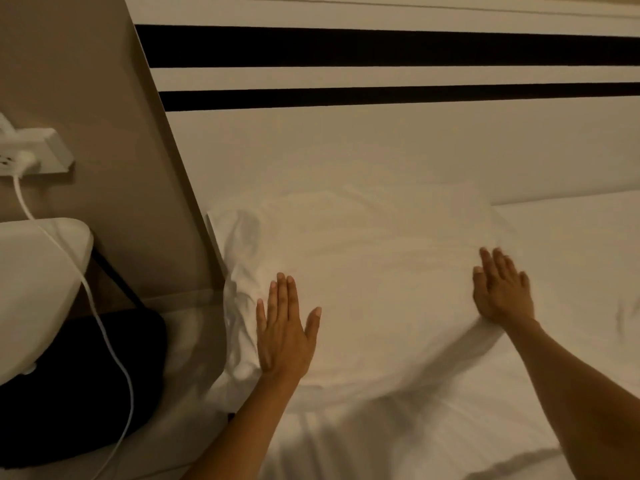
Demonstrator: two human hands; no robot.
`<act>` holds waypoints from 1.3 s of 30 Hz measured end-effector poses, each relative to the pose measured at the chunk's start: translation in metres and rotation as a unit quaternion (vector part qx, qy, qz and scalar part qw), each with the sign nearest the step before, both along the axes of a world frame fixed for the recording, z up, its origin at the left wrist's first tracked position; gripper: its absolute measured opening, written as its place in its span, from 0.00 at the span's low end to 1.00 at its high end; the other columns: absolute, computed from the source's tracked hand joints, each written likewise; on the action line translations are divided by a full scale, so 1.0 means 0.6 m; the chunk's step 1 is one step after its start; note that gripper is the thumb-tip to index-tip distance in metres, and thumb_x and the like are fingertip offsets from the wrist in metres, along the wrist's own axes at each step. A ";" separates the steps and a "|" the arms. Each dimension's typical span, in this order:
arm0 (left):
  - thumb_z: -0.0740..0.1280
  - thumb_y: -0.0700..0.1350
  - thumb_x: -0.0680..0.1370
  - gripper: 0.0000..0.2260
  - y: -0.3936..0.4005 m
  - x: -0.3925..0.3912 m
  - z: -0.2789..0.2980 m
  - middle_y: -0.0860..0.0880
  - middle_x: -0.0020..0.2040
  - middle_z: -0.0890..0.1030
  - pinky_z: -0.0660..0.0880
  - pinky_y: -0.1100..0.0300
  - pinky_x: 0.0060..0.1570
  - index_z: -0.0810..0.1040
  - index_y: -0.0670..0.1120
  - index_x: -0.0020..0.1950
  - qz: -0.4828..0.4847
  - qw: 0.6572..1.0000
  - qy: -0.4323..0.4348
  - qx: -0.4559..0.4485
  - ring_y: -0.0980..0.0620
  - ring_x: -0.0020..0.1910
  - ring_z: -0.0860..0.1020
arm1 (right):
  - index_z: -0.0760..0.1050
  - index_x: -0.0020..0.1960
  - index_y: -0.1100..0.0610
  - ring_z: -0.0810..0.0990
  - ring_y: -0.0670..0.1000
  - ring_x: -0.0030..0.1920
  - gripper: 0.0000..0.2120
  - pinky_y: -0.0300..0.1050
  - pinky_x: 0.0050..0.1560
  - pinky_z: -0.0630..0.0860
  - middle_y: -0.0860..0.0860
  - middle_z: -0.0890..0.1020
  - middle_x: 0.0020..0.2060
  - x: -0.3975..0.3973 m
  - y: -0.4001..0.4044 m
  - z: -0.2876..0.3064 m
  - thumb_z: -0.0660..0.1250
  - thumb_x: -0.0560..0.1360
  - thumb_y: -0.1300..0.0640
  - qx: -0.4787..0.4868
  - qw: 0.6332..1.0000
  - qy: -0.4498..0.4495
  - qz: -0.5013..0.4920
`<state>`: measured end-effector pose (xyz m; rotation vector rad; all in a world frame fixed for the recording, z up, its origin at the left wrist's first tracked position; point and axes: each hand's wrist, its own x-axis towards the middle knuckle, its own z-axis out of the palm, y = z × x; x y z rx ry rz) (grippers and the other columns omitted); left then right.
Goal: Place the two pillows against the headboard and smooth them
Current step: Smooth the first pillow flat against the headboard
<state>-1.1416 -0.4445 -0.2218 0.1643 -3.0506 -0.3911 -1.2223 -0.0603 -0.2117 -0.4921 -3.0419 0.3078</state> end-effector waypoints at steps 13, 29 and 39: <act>0.42 0.59 0.82 0.31 -0.156 -0.141 0.212 0.45 0.80 0.41 0.39 0.48 0.76 0.42 0.42 0.79 -0.106 0.990 -0.089 -0.028 0.49 0.80 0.41 | 0.58 0.74 0.62 0.58 0.61 0.75 0.28 0.61 0.71 0.58 0.62 0.63 0.74 0.021 -0.061 0.179 0.48 0.81 0.46 0.063 0.992 -0.050 -0.101; 0.42 0.60 0.82 0.32 -0.157 -0.126 0.526 0.44 0.80 0.41 0.41 0.46 0.76 0.42 0.43 0.80 -0.209 0.961 -0.148 -0.101 0.47 0.80 0.42 | 0.51 0.78 0.59 0.51 0.58 0.78 0.29 0.60 0.75 0.53 0.59 0.56 0.78 0.097 -0.257 0.474 0.44 0.82 0.44 -0.010 0.994 -0.070 -0.084; 0.43 0.60 0.82 0.31 -0.171 -0.058 0.704 0.44 0.80 0.42 0.40 0.46 0.76 0.43 0.43 0.80 -0.268 0.950 -0.116 -0.110 0.46 0.80 0.42 | 0.52 0.78 0.59 0.50 0.58 0.78 0.29 0.60 0.75 0.52 0.58 0.55 0.78 0.240 -0.326 0.635 0.44 0.82 0.44 -0.018 0.991 -0.059 -0.122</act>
